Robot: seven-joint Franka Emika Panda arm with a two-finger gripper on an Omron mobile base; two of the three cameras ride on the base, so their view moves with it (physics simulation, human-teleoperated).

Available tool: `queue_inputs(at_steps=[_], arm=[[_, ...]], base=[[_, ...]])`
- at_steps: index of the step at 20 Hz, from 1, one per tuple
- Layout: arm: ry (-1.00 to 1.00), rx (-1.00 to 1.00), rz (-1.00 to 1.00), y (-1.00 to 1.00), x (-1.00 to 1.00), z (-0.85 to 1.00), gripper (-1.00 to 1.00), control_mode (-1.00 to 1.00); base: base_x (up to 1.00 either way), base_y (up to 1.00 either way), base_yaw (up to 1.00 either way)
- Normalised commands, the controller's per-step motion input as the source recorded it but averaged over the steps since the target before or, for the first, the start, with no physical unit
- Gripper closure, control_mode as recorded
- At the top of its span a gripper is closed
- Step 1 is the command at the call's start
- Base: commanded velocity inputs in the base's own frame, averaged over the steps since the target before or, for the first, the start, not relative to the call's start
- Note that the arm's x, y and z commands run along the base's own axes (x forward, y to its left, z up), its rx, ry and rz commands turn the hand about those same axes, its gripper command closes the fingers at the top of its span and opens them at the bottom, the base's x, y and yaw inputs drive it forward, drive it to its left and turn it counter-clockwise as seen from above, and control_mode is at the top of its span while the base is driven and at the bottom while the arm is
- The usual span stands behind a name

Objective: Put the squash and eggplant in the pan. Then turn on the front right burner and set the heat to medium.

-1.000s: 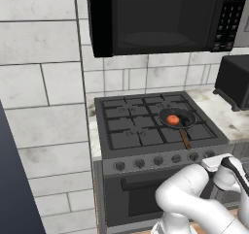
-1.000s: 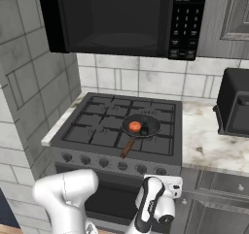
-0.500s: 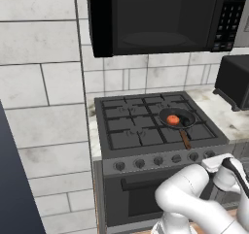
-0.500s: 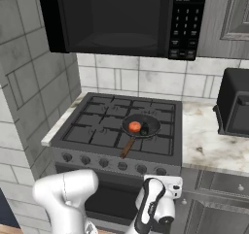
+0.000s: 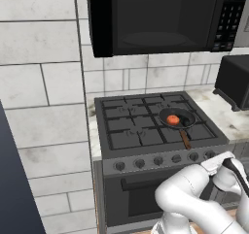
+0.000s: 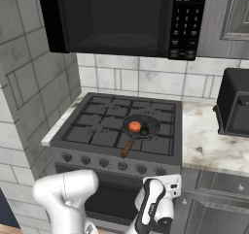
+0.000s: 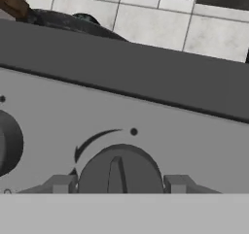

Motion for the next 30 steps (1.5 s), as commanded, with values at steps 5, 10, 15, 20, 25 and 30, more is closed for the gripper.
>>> queue_inputs(at_steps=[5,10,15,20,25,30], arm=[[0.00,-0.25,0.00,0.00,-0.05,0.00,1.00,-1.00],[0.00,-0.24,0.00,0.00,0.00,-0.01,1.00,-1.00],[0.00,-0.21,0.00,0.00,0.00,-0.06,1.00,-1.00],[0.00,-0.24,0.00,0.00,0.00,-0.10,1.00,-1.00],[0.00,-0.24,0.00,0.00,0.00,-0.05,1.00,-1.00],[0.00,-0.25,0.00,0.00,-0.01,-0.07,1.00,-1.00]], base=[[0.00,0.00,0.00],[0.00,0.00,0.00],[0.00,0.00,0.00],[0.00,0.00,0.00],[0.00,0.00,0.00],[0.00,0.00,0.00]])
